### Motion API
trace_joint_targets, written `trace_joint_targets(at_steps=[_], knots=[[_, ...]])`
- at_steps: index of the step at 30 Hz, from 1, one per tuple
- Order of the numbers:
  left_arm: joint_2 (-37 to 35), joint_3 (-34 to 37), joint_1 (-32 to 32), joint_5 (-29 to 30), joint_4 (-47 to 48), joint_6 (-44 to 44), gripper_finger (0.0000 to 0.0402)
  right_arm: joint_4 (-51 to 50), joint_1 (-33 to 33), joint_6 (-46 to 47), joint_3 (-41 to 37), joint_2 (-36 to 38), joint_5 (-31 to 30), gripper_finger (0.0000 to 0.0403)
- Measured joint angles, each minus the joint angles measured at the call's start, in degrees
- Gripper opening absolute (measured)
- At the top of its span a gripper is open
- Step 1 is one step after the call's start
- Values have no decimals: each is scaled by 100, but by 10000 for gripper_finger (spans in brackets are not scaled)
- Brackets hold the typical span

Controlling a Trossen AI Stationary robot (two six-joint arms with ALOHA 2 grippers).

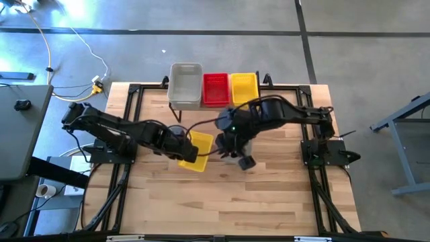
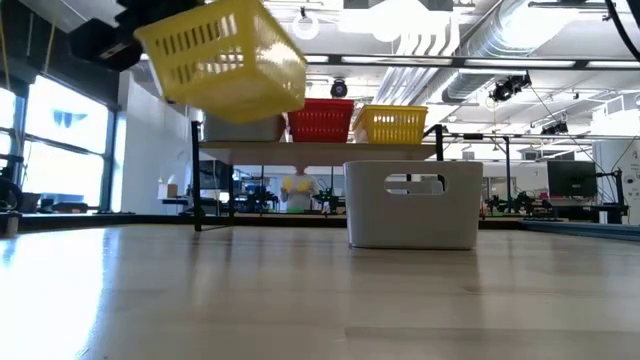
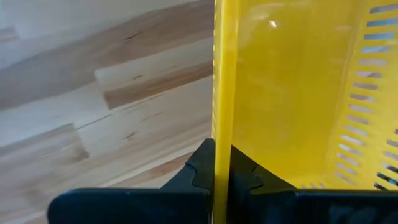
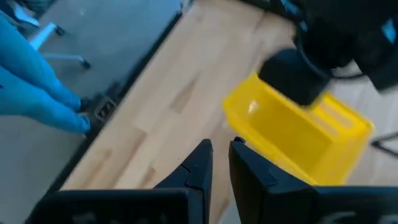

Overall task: Stack baskets on shelf by color
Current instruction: Stack the yellow bin on top of the yellow bins on the shelf

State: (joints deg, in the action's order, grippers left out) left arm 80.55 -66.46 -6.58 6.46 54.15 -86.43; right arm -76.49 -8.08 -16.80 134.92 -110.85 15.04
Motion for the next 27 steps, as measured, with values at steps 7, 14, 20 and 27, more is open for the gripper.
trace_joint_targets(at_steps=[7, 14, 20, 27], knots=[[0, -357, 147, 4, 3, 507, 0, 723, -461, 308, -1, 0, -362, 40], [0, -528, 341, 20, 13, 938, 0, 1297, -671, 812, -1, -5, -658, 80], [34, -528, 600, 70, 258, 1096, 0, 1438, -682, 904, -1, -260, -1090, 116], [37, -526, 738, 177, 327, 1162, 0, 1278, -718, 454, -5, -627, -1179, 119]])
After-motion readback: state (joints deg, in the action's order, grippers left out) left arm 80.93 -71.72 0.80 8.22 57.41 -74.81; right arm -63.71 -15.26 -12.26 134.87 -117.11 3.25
